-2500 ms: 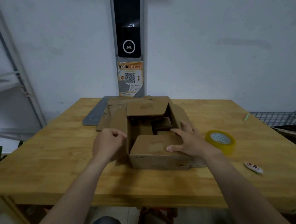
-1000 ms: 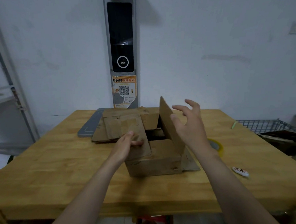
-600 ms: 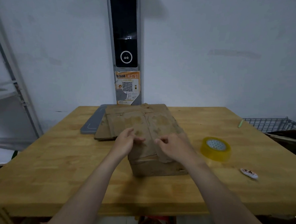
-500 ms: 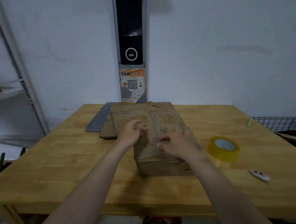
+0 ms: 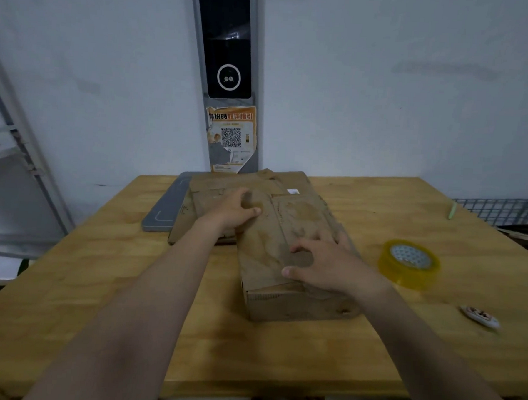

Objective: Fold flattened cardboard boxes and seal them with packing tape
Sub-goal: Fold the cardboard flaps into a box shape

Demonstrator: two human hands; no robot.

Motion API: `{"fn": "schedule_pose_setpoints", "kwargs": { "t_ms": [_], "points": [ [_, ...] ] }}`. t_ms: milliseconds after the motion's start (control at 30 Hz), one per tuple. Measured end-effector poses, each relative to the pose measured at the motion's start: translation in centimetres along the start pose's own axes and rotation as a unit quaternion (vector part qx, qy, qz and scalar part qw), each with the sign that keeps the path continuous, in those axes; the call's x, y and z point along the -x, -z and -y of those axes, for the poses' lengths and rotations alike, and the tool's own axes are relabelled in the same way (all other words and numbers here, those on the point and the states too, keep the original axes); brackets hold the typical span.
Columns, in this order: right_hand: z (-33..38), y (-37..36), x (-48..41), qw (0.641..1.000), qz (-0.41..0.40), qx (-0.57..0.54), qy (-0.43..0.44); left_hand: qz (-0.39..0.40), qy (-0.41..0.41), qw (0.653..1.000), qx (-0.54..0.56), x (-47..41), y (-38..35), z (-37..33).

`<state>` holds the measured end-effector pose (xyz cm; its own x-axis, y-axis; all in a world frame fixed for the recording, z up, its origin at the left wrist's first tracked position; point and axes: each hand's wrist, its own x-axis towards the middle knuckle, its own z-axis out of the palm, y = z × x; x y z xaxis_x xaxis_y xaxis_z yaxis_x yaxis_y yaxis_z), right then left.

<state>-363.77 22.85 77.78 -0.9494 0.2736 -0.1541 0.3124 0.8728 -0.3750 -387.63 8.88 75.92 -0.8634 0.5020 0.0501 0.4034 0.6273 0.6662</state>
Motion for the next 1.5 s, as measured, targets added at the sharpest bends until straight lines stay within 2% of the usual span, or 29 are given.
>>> {"fn": "schedule_pose_setpoints", "kwargs": {
  "t_ms": [133,400,600,833,933,1067,1167,1333,1500],
  "points": [
    [0.4,0.0,1.9,0.994,0.091,0.058,-0.023,-0.019,-0.002,1.000,-0.009,1.2,-0.1,0.1],
    [-0.2,-0.9,6.1,0.999,0.032,-0.023,-0.027,-0.055,0.032,0.998,-0.010,8.9,-1.0,-0.7],
    [0.4,-0.6,8.3,1.000,0.011,0.004,0.003,-0.052,0.067,0.996,-0.030,18.2,0.2,-1.0],
    [-0.1,-1.9,6.7,0.990,0.061,0.036,0.123,-0.080,0.134,0.984,-0.085,26.1,0.4,-0.6],
    [-0.1,-1.4,6.5,0.990,0.066,0.037,0.120,-0.077,0.154,0.981,-0.086,27.6,0.7,-0.6],
    [0.3,-0.6,6.1,0.995,0.056,0.066,0.041,-0.013,0.105,0.986,-0.127,28.3,0.7,-1.2],
    [-0.1,-0.5,5.9,0.994,0.047,0.102,0.006,0.013,0.067,0.991,-0.115,28.0,-0.1,-1.4],
    [-1.3,-0.9,4.4,0.995,0.003,0.097,0.002,-0.049,0.023,0.989,-0.140,25.0,-2.6,-0.4],
    [-2.7,-1.1,2.1,0.995,0.009,0.102,-0.017,-0.031,0.016,0.989,-0.143,21.2,-3.3,0.2]
  ]
}}
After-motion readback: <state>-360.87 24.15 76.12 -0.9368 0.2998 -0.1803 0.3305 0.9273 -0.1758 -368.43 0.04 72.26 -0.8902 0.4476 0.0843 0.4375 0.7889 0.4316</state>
